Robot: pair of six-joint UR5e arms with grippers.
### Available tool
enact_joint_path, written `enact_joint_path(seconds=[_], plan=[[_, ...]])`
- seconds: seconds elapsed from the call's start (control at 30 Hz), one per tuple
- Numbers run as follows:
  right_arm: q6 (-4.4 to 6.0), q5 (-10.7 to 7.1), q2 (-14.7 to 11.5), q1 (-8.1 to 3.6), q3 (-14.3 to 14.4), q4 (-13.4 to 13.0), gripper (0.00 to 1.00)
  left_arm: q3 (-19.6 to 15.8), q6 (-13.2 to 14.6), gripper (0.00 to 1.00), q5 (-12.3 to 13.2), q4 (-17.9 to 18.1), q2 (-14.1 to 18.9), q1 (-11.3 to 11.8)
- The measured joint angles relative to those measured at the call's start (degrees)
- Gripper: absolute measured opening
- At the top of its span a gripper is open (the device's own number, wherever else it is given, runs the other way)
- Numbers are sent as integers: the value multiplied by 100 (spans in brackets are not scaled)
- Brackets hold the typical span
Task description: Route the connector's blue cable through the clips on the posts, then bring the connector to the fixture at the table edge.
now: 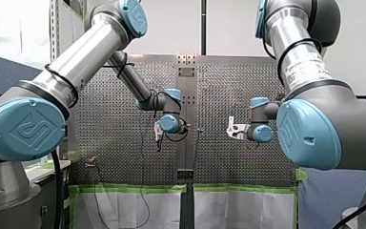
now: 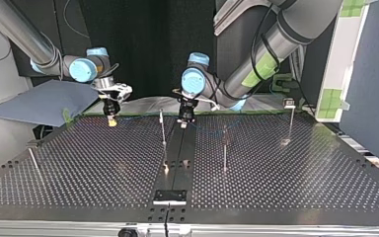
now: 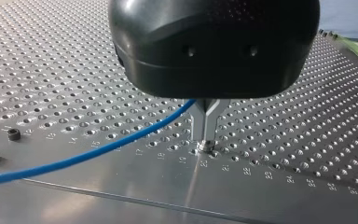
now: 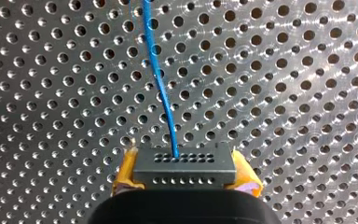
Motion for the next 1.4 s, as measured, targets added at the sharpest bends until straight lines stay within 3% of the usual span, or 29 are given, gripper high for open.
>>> enact_joint_path(seconds=[0.63,0.67,0.7,0.73,0.8,0.87,1.1,1.17,1.3,1.37,1.4], plan=[[16,24,25,-27,-140,63,0,1,55,0,0,-17,1,-1],[16,23,26,-27,-142,64,0,1,79,10,-1,-13,1,-10],[16,23,27,-27,-143,65,0,1,110,10,-1,-9,2,-22],[16,22,27,-27,-145,65,0,1,159,24,-1,-3,5,-40],[17,20,27,-27,-146,66,0,1,240,29,3,3,4,-68],[16,17,30,-27,-146,66,0,3,341,53,40,4,6,-106],[17,11,35,-28,-146,76,0,2,534,65,171,-108,9,-189],[16,8,36,-27,-146,88,0,2,553,75,170,-186,10,-197],[16,5,37,-26,-146,109,0,2,585,85,118,-372,20,-209],[16,4,38,-21,-146,120,0,-1,596,96,45,-476,39,-221],[16,4,38,-18,-145,124,0,-3,601,96,17,-519,54,-230]])
